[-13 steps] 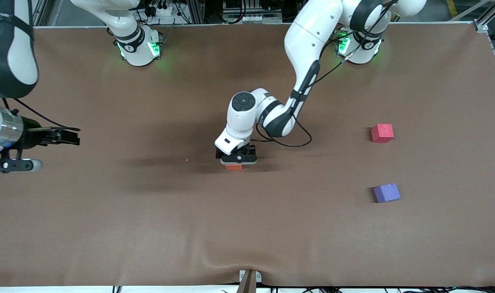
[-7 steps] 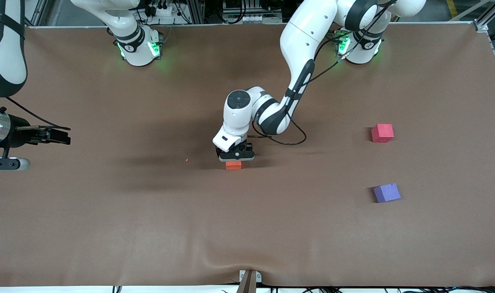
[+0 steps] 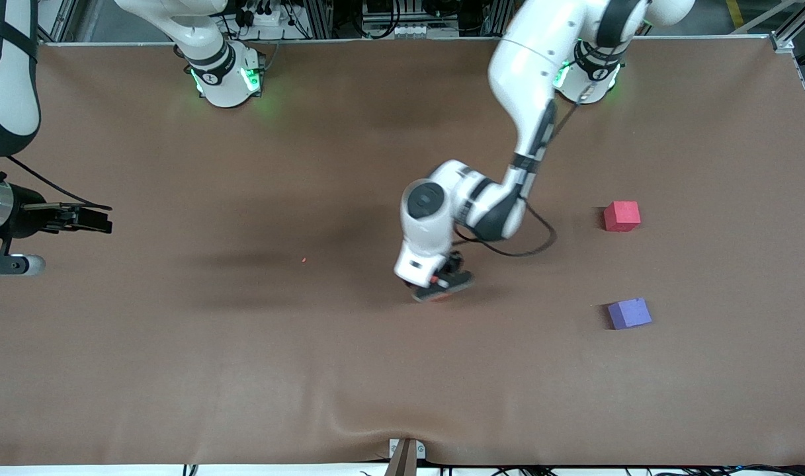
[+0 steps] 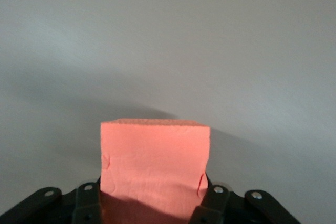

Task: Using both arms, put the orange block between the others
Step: 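Carry the orange block with the left gripper toward the pink block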

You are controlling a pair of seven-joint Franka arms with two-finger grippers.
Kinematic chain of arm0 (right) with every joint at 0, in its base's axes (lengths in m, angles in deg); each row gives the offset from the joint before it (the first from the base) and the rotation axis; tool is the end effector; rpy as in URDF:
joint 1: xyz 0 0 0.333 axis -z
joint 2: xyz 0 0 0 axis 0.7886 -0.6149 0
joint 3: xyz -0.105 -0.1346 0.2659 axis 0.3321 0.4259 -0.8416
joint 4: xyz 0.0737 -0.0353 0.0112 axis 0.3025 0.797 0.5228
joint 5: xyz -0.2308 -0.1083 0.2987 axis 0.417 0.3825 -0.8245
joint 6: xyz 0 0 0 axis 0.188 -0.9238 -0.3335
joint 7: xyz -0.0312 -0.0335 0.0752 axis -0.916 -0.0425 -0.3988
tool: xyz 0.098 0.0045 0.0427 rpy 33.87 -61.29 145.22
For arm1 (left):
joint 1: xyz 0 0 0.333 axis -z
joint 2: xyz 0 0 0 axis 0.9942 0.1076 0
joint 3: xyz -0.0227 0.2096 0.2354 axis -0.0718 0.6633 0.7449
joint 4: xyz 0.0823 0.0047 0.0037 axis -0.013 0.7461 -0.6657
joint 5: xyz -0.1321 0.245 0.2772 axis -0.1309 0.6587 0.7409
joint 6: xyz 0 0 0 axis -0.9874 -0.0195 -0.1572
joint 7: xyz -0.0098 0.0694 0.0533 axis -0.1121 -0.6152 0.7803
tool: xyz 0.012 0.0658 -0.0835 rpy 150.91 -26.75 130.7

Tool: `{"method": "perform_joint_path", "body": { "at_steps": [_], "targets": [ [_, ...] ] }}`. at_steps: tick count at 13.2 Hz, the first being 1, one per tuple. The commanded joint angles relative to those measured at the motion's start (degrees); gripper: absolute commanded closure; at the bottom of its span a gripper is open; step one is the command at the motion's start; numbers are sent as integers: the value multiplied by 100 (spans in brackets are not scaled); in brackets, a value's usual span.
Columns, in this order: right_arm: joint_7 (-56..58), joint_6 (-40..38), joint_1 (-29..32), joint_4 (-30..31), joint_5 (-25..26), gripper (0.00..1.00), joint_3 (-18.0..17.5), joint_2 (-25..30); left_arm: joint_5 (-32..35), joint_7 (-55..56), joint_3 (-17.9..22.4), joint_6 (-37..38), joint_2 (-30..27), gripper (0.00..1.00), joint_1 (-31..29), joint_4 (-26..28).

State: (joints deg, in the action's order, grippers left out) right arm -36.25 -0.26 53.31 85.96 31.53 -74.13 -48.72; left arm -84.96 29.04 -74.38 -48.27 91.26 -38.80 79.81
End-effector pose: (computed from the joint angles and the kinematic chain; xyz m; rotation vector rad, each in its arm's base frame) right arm 0.6234 -0.0263 0.5314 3.1264 -0.0131 -0.2924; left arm 0.6032 -0.4387 0.2228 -3.0147 -0.5717 -0.2041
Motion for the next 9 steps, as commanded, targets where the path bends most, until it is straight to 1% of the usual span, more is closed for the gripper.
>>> {"method": "perform_joint_path", "body": {
  "at_steps": [1,3,6,7,9],
  "targets": [
    [67,-24,6,142,81,0,-34,153,339,-96,-51,108,-553,100,-413,804],
    [67,-24,6,142,81,0,-34,153,465,-568,-59,108,-931,100,-739,1305],
    [76,-24,15,142,81,0,-34,144,465,-1938,-68,73,-1643,100,-1109,2376],
    [67,-24,6,142,81,0,-34,144,465,-2169,-68,38,-1793,100,-1222,2623],
    [76,-24,6,142,81,0,-34,144,465,-2660,-77,-15,-1987,100,-1573,2932]
  ]
}}
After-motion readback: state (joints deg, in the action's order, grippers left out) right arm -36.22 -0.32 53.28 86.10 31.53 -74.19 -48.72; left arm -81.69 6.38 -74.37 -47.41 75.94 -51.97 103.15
